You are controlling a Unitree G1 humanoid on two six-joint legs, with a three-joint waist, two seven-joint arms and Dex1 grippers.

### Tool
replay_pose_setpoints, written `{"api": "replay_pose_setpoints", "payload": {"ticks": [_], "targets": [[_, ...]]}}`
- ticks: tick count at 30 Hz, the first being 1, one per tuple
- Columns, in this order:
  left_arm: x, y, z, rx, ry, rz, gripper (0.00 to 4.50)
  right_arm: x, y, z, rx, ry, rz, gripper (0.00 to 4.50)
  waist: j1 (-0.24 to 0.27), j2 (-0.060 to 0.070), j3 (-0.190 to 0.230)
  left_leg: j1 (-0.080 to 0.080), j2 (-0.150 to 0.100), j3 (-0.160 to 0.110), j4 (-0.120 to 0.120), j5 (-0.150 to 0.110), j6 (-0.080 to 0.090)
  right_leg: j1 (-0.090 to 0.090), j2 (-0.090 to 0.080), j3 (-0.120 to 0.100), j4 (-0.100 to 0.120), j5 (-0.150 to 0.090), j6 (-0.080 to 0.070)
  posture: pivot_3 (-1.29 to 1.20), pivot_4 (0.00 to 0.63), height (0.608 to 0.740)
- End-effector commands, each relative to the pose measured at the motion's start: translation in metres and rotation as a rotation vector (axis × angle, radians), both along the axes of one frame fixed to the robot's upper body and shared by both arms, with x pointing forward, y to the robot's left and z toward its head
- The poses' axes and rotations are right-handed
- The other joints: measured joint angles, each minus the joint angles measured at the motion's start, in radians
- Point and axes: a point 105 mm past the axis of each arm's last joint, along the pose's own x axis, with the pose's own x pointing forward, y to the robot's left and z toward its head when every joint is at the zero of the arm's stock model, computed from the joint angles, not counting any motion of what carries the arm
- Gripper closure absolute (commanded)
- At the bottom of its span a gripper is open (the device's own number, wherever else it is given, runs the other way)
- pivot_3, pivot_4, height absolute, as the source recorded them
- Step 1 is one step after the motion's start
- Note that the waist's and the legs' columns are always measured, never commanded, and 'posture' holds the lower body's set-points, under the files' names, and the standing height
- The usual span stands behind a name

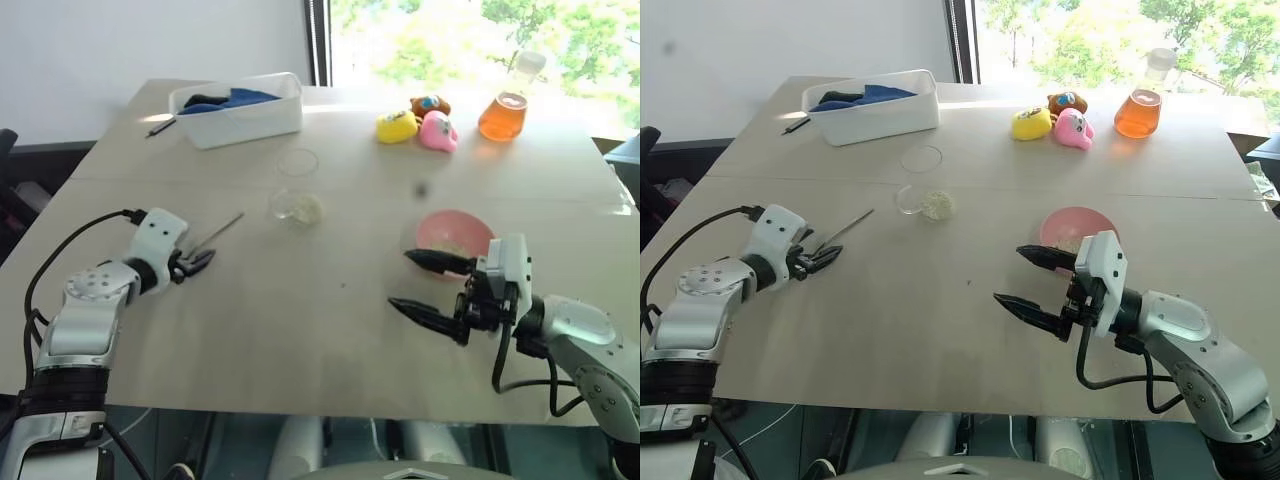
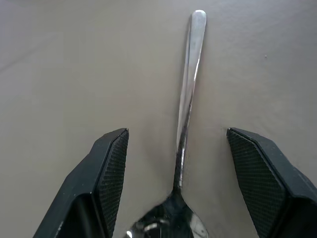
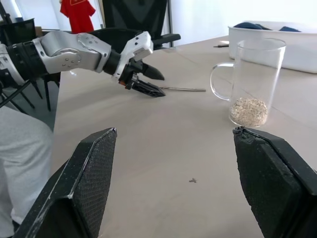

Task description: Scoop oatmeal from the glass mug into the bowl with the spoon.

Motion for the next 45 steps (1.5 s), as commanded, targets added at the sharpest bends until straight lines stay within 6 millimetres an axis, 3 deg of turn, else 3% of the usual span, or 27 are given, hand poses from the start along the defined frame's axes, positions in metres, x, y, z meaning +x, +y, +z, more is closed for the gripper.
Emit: {"api": "replay_pose_setpoints", "payload": {"ticks": [1,7,10,16,20,22,26,29,34,39,41,45], "targets": [[-0.01,0.017,-0.043,-0.007,0.182,0.038,1.23,-0.001,0.002,0.005,0.009,-0.039,0.011,0.69,0.001,0.002,-0.001,0.001,0.0,0.0,0.0,0.0,0.0,0.0,0.001,0.0,0.001,0.0,0.0,0.0,0.15,0.74],[-0.005,0.02,-0.058,0.042,0.24,-0.024,1.23,0.0,0.0,0.007,0.011,-0.05,0.0,0.69,0.001,0.014,-0.01,0.011,-0.001,0.002,-0.001,0.0,0.0,0.008,0.003,0.002,0.003,0.0,0.0,0.0,0.15,0.74],[-0.003,0.018,-0.061,0.043,0.249,-0.045,1.97,-0.001,0.0,0.005,-0.001,-0.05,0.006,0.69,0.001,0.021,-0.015,0.013,0.0,0.002,-0.001,0.0,0.0,0.009,0.004,0.003,0.004,0.0,0.0,0.0,0.15,0.74],[-0.013,0.019,-0.066,0.038,0.272,-0.049,4.41,-0.001,0.001,0.005,0.005,-0.051,0.0,0.69,-0.004,0.026,-0.02,0.013,0.001,0.002,-0.001,0.0,0.0,0.009,0.006,0.004,0.005,0.0,0.0,0.0,0.15,0.74],[-0.02,0.025,-0.068,0.025,0.261,-0.005,4.41,-0.001,0.002,0.004,0.004,-0.047,0.001,0.69,-0.015,0.027,-0.02,0.014,0.001,0.003,-0.001,0.0,0.0,0.008,0.006,0.007,0.005,0.0,0.0,0.0,0.15,0.74],[-0.016,0.02,-0.064,0.037,0.166,0.011,4.41,0.0,0.002,0.003,0.005,-0.04,0.005,0.69,-0.025,0.027,-0.02,0.014,0.001,0.004,-0.001,0.0,0.0,0.008,0.006,0.008,0.004,0.0,0.0,0.0,0.15,0.74],[-0.016,-0.028,-0.039,-0.074,-0.122,-0.083,4.41,0.002,0.004,-0.002,-0.008,-0.019,0.005,0.69,-0.024,0.027,-0.02,0.013,0.002,0.003,-0.002,0.0,0.0,0.008,0.0,0.012,0.004,0.0,0.0,0.0,0.15,0.74],[-0.035,-0.065,-0.013,-0.133,-0.319,-0.152,4.41,0.009,0.005,-0.008,-0.023,0.008,-0.032,0.69,-0.017,0.022,-0.018,0.011,0.001,0.003,-0.002,0.0,0.0,0.007,-0.003,0.011,0.003,0.0,0.0,0.0,0.15,0.74],[-0.073,-0.122,-0.004,-0.137,-0.409,-0.282,4.41,0.023,0.017,-0.031,-0.067,0.087,-0.118,0.69,-0.001,0.005,-0.013,0.007,0.0,0.001,-0.002,0.0,0.0,0.004,-0.005,0.01,0.001,0.0,0.0,0.0,0.15,0.74],[-0.087,-0.17,0.009,-0.015,-0.53,-0.443,4.41,0.037,0.037,-0.04,0.023,0.331,-0.18,0.69,-0.001,0.004,-0.012,0.005,0.0,0.0,-0.003,0.0,0.0,0.003,-0.005,0.008,0.001,0.0,-0.001,0.0,0.15,0.74],[-0.088,-0.181,0.015,0.006,-0.578,-0.476,4.41,0.041,0.046,-0.042,0.055,0.445,-0.173,0.69,-0.002,0.004,-0.011,0.005,0.0,0.0,-0.003,0.0,0.0,0.003,-0.006,0.009,0.001,0.0,-0.001,0.0,0.15,0.74],[-0.079,-0.186,0.021,-0.012,-0.627,-0.404,4.41,0.057,0.059,-0.029,0.207,0.568,-0.233,0.69,-0.003,0.005,-0.011,0.001,0.0,-0.001,-0.003,0.0,0.0,-0.001,-0.006,0.008,0.001,0.0,-0.001,0.0,0.15,0.74]]}}
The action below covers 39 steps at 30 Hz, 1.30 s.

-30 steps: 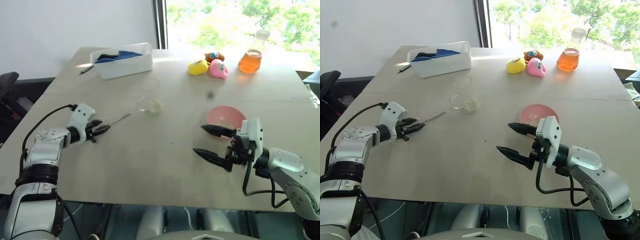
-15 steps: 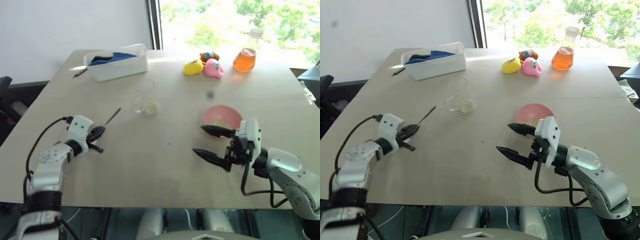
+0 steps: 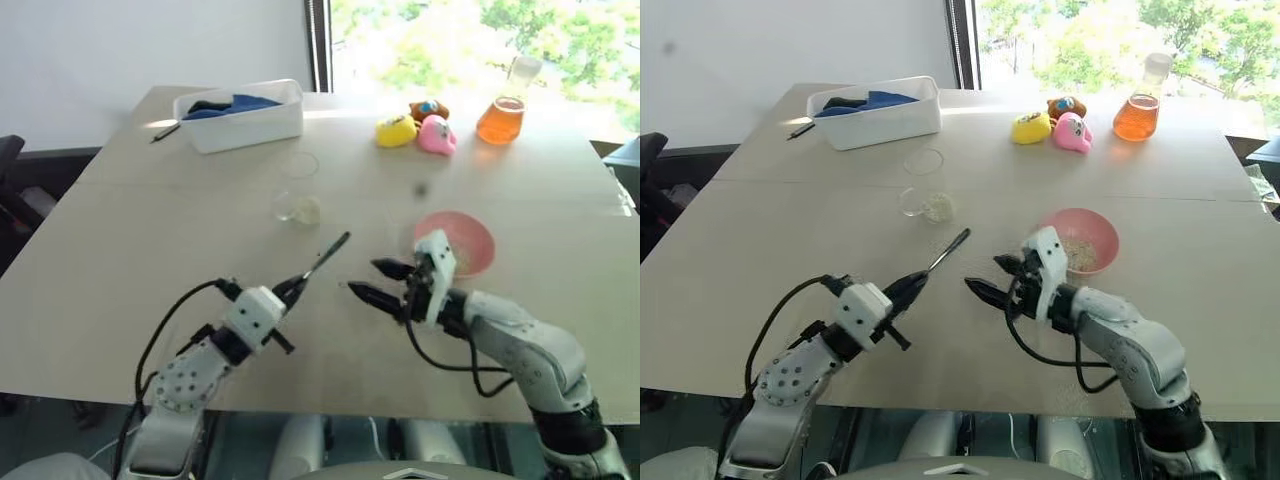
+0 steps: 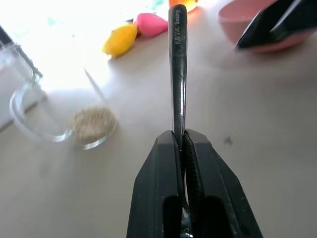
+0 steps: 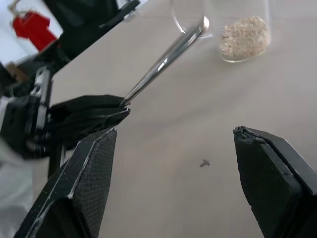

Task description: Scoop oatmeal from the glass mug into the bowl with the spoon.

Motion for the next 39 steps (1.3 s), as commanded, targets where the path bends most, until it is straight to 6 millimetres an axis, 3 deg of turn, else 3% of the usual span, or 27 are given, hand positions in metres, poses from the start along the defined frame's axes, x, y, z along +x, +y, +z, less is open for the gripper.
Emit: {"api": "replay_pose_setpoints", "payload": {"ticks": [1,5,9,22,25,28,29,32,33,37,39], "targets": [[0.002,-0.004,0.012,-0.029,-0.064,0.03,4.41,0.002,0.004,0.013,0.072,0.048,-0.014,0.69,0.0,0.0,0.0,-0.002,0.0,0.0,0.0,0.0,0.0,-0.002,0.0,0.0,0.0,0.0,0.0,0.0,0.15,0.74],[0.002,-0.006,0.008,-0.037,-0.037,0.002,4.41,0.015,0.001,0.028,0.161,0.036,-0.077,0.69,0.001,0.0,0.0,-0.009,-0.001,0.0,0.001,0.0,0.0,-0.008,0.0,-0.001,0.0,0.0,0.001,0.0,0.15,0.74],[0.0,-0.01,0.003,-0.048,0.0,-0.04,4.41,0.009,0.009,0.037,0.178,0.001,-0.015,0.69,-0.002,0.0,0.0,-0.009,-0.001,0.0,0.001,0.0,0.0,-0.008,0.002,0.0,0.0,0.0,0.001,0.0,0.15,0.74],[-0.001,-0.015,-0.002,-0.051,0.036,-0.093,4.41,0.011,0.018,0.043,0.21,-0.02,0.005,0.69,-0.002,0.001,0.0,-0.008,0.0,0.0,0.001,0.0,0.0,-0.008,0.004,0.0,0.001,0.0,0.001,0.0,0.15,0.74],[-0.002,-0.015,-0.003,-0.051,0.039,-0.093,4.5,0.012,0.017,0.045,0.221,-0.029,-0.002,1.56,-0.001,0.001,0.0,-0.008,0.0,0.001,0.001,0.0,0.0,-0.008,0.004,0.0,0.001,0.0,0.001,0.0,0.15,0.74],[-0.003,-0.016,-0.004,-0.058,0.048,-0.101,4.5,0.012,0.017,0.045,0.215,-0.032,-0.004,2.69,-0.001,0.001,0.0,-0.008,0.0,0.001,0.001,0.0,0.0,-0.008,0.004,0.0,0.001,0.0,0.001,0.0,0.15,0.74],[-0.003,-0.016,-0.004,-0.06,0.049,-0.104,4.5,0.011,0.017,0.044,0.207,-0.029,-0.001,3.27,-0.001,0.001,0.0,-0.008,0.0,0.001,0.001,0.0,0.0,-0.008,0.004,0.0,0.001,0.0,0.001,0.0,0.15,0.74],[-0.002,-0.017,-0.005,-0.069,0.057,-0.112,4.5,0.011,0.017,0.043,0.199,-0.027,-0.006,4.25,-0.001,0.001,0.001,-0.008,0.0,0.001,0.001,0.0,0.0,-0.008,0.004,0.0,0.001,0.0,0.001,0.0,0.15,0.74],[-0.002,-0.017,-0.005,-0.072,0.059,-0.111,4.5,0.011,0.017,0.043,0.198,-0.029,-0.009,4.44,-0.003,0.001,0.001,-0.008,0.0,0.001,0.001,0.0,0.0,-0.008,0.004,0.0,0.001,0.0,0.001,0.0,0.15,0.74],[0.002,-0.015,-0.006,-0.07,0.065,-0.102,4.5,0.015,0.013,0.047,0.197,-0.039,-0.031,4.44,-0.002,0.001,0.001,-0.008,0.0,0.0,0.001,0.0,0.0,-0.008,0.004,0.0,0.001,0.0,0.001,0.0,0.15,0.74],[0.002,-0.013,-0.005,-0.079,0.065,-0.095,3.81,0.017,0.011,0.049,0.205,-0.038,-0.043,4.5,-0.002,0.001,0.001,-0.008,0.0,0.0,0.001,0.0,0.0,-0.008,0.004,0.0,0.001,0.0,0.001,0.0,0.15,0.74]]}}
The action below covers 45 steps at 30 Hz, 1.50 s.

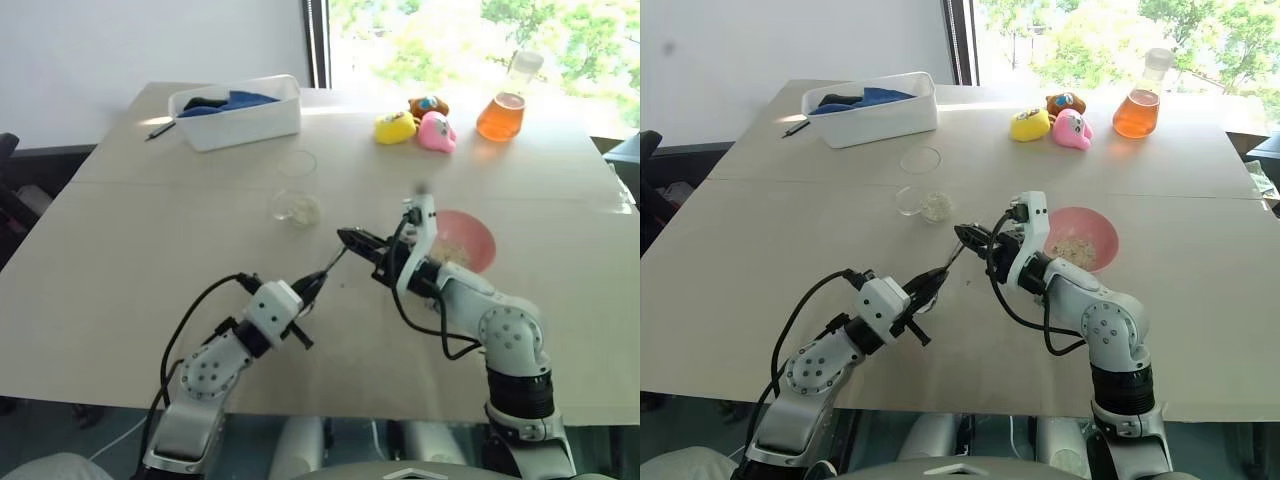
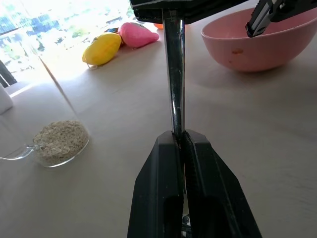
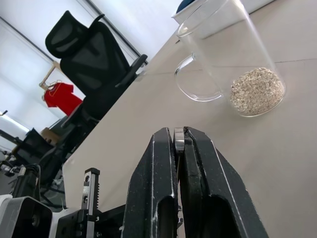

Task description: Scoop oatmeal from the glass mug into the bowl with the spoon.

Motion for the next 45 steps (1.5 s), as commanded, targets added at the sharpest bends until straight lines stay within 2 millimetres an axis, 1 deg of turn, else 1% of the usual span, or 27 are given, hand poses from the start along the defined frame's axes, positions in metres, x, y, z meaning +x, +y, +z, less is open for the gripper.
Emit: {"api": "replay_pose_setpoints", "payload": {"ticks": [1,2,3,6,8,10,13,15,17,18,20,23,25,32,35,40,41,42,44,45], "targets": [[0.001,0.003,0.009,-0.015,-0.034,0.009,3.63,0.004,-0.007,0.016,0.029,-0.048,-0.034,4.5,0.0,0.0,0.0,0.0,0.0,0.0,0.0,0.0,0.0,0.0,0.0,0.0,0.0,0.0,0.0,0.0,0.15,0.74],[0.003,0.007,0.011,-0.011,-0.054,0.039,3.27,0.004,-0.008,0.017,0.032,-0.048,-0.04,4.5,0.0,0.0,0.0,0.0,0.0,0.0,0.0,0.0,0.0,0.0,0.0,0.0,0.0,0.0,0.0,0.0,0.15,0.74],[0.006,0.012,0.014,-0.005,-0.075,0.074,2.73,0.005,-0.01,0.018,0.035,-0.048,-0.047,4.5,0.001,0.0,0.0,0.0,0.0,0.0,0.0,0.0,0.0,0.0,0.0,0.0,0.0,0.0,0.0,0.0,0.15,0.74],[0.014,0.04,0.028,-0.021,-0.15,0.219,1.38,0.01,-0.021,0.021,0.037,-0.054,-0.077,4.5,0.0,0.0,0.0,0.0,0.0,0.0,0.0,0.0,0.0,0.0,0.0,0.0,0.0,0.0,0.0,0.0,0.15,0.74],[0.018,0.055,0.036,-0.003,-0.202,0.29,1.38,0.013,-0.028,0.022,0.032,-0.056,-0.098,4.5,0.001,0.0,0.0,0.0,0.0,0.0,0.0,0.0,0.0,0.0,0.0,0.0,0.0,0.0,0.0,0.0,0.15,0.74],[0.025,0.07,0.044,-0.022,-0.227,0.377,1.38,0.016,-0.034,0.022,0.025,-0.059,-0.116,4.5,0.001,0.0,0.0,0.0,0.0,0.0,0.0,0.0,0.0,0.0,0.0,0.0,0.0,0.0,0.0,0.0,0.15,0.74],[0.045,0.083,0.043,0.041,-0.239,0.469,1.38,0.021,-0.04,0.023,0.023,-0.065,-0.139,4.5,0.004,0.0,0.0,0.0,0.0,0.0,0.0,0.0,0.0,0.0,0.0,0.0,0.0,0.0,0.0,0.0,0.15,0.74],[0.058,0.08,0.036,0.063,-0.219,0.462,1.38,0.022,-0.039,0.025,0.026,-0.072,-0.143,4.5,0.005,0.0,0.0,0.0,-0.001,0.0,0.001,0.0,0.0,0.0,0.002,-0.001,0.0,0.0,0.0,0.0,0.15,0.74],[0.07,0.076,0.033,0.048,-0.214,0.459,1.38,0.022,-0.038,0.026,0.022,-0.084,-0.143,4.5,0.004,0.0,0.0,0.0,-0.001,0.0,0.001,0.0,0.0,0.0,0.003,-0.002,0.001,0.0,0.0,0.0,0.15,0.74],[0.075,0.074,0.034,0.055,-0.226,0.456,1.38,0.022,-0.038,0.026,0.02,-0.089,-0.146,4.5,0.004,0.0,0.0,0.0,-0.001,0.0,0.001,0.0,0.0,0.0,0.003,-0.003,0.001,0.0,0.0,0.0,0.15,0.74],[0.087,0.077,0.035,0.004,-0.221,0.504,1.38,0.023,-0.038,0.026,0.032,-0.086,-0.163,4.5,0.004,0.0,0.0,0.0,-0.001,0.001,0.001,0.0,0.0,0.0,0.002,-0.003,0.0,0.0,0.0,0.0,0.15,0.74],[0.102,0.068,0.033,-0.015,-0.223,0.485,1.38,0.021,-0.04,0.025,0.034,-0.083,-0.177,4.5,0.005,-0.001,0.0,-0.001,-0.001,0.001,0.001,0.0,0.0,0.0,0.002,-0.003,0.0,0.0,0.0,0.0,0.15,0.74],[0.111,0.073,0.036,-0.027,-0.244,0.511,1.38,0.019,-0.041,0.023,0.027,-0.085,-0.178,4.5,0.005,-0.001,0.0,-0.001,-0.001,0.001,0.001,0.0,0.0,0.0,0.001,-0.004,0.001,0.0,0.0,0.0,0.15,0.74],[0.134,0.085,0.046,-0.06,-0.28,0.573,1.38,0.015,-0.042,0.019,0.013,-0.079,-0.19,4.5,0.005,-0.001,0.0,-0.001,-0.001,0.001,0.001,0.0,0.0,0.0,0.001,-0.004,0.001,0.0,0.0,0.0,0.15,0.74],[0.142,0.084,0.05,-0.087,-0.28,0.579,1.38,0.014,-0.041,0.017,0.0,-0.08,-0.184,4.5,0.005,-0.001,0.0,-0.001,-0.001,0.001,0.001,0.0,0.0,0.0,0.002,-0.004,0.001,0.0,0.0,0.0,0.15,0.74],[0.152,0.083,0.051,-0.106,-0.268,0.579,1.38,0.013,-0.038,0.016,-0.001,-0.081,-0.18,4.5,0.004,-0.001,0.0,-0.001,-0.001,0.001,0.001,0.001,-0.001,0.0,0.002,-0.004,0.0,0.0,0.0,0.0,0.15,0.74],[0.153,0.083,0.051,-0.109,-0.267,0.581,1.63,0.013,-0.038,0.016,-0.001,-0.081,-0.18,4.5,0.004,-0.001,0.0,-0.001,-0.001,0.001,0.001,0.001,-0.002,0.0,0.003,-0.005,0.001,0.0,0.0,0.0,0.15,0.74],[0.154,0.082,0.051,-0.111,-0.266,0.58,1.63,0.013,-0.037,0.016,-0.001,-0.082,-0.179,4.5,0.005,-0.001,0.0,-0.001,-0.001,0.001,0.001,0.002,-0.003,0.0,0.003,-0.005,0.001,0.0,0.0,0.0,0.15,0.74],[0.155,0.081,0.052,-0.115,-0.266,0.578,2.23,0.013,-0.037,0.015,-0.002,-0.082,-0.178,4.5,0.004,-0.001,0.0,-0.001,-0.001,0.001,0.001,0.002,-0.004,0.0,0.003,-0.005,0.0,0.0,0.0,0.0,0.15,0.74],[0.156,0.08,0.052,-0.115,-0.265,0.575,2.23,0.013,-0.037,0.015,-0.002,-0.082,-0.178,4.5,0.005,-0.001,0.0,-0.001,-0.001,0.001,0.001,0.002,-0.004,0.0,0.003,-0.005,0.001,0.0,0.0,0.0,0.15,0.74]]}}
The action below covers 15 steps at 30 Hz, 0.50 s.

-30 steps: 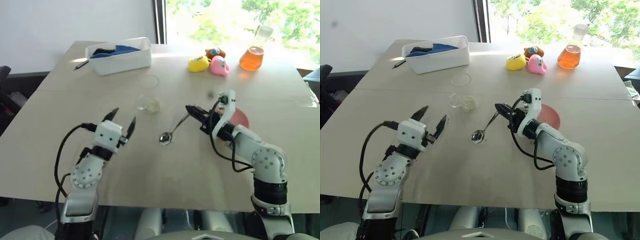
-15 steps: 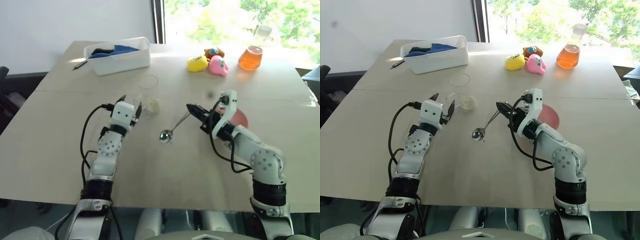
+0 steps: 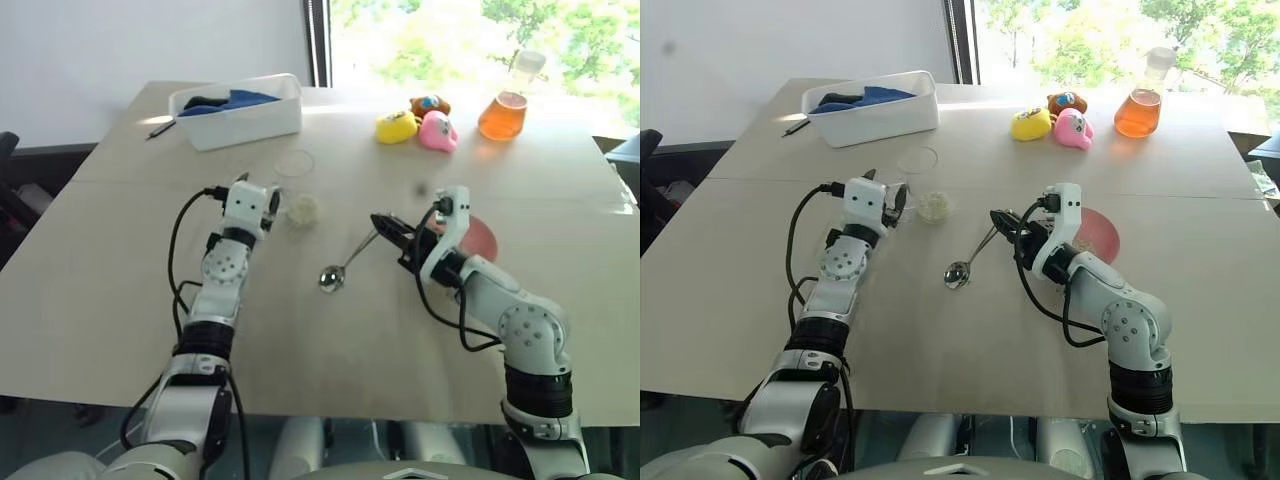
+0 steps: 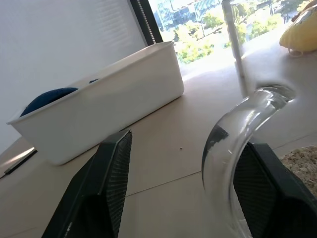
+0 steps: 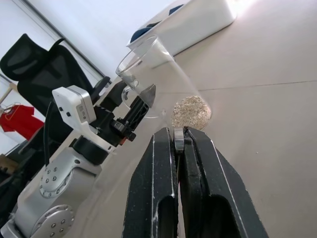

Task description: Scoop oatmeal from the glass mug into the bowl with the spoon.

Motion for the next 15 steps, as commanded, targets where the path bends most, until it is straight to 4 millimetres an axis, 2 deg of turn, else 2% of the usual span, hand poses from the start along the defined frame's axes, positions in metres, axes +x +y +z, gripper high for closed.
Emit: {"api": "replay_pose_setpoints", "payload": {"ticks": [1,7,9,15], "targets": [[0.0019,-0.0032,0.0138,-0.007,-0.052,-0.014,2.23,-0.0052,0.0008,0.0124,0.016,-0.061,0.005,4.5,0.0,0.0,0.0,0.0,0.0,0.0,0.0,0.0,0.0,0.0,0.0,0.0,0.0,0.0,0.0,0.0,0.15,0.74],[0.0028,-0.0063,0.0114,-0.049,-0.043,-0.031,2.23,-0.0057,0.0012,0.0103,0.015,-0.059,0.004,4.5,0.0,0.0,0.0,0.0,0.0,0.0,0.0,0.0,0.0,0.0,0.0,0.0,0.0,0.0,0.0,0.0,0.15,0.74],[0.003,-0.007,0.0112,-0.053,-0.039,-0.03,2.74,-0.0065,0.0014,0.0092,0.013,-0.059,0.005,4.5,0.0,0.0,0.0,0.0,0.0,0.0,0.0,0.0,0.0,0.0,0.0,0.0,0.0,0.0,0.0,0.0,0.15,0.74],[0.0048,-0.01,0.0123,-0.07,-0.037,-0.035,2.74,-0.0077,0.0004,0.0082,0.009,-0.058,0.002,4.5,0.0,0.0,0.0,0.0,0.0,0.0,0.0,0.0,0.0,0.0,0.0,0.0,0.0,0.0,0.0,0.0,0.15,0.74]]}}
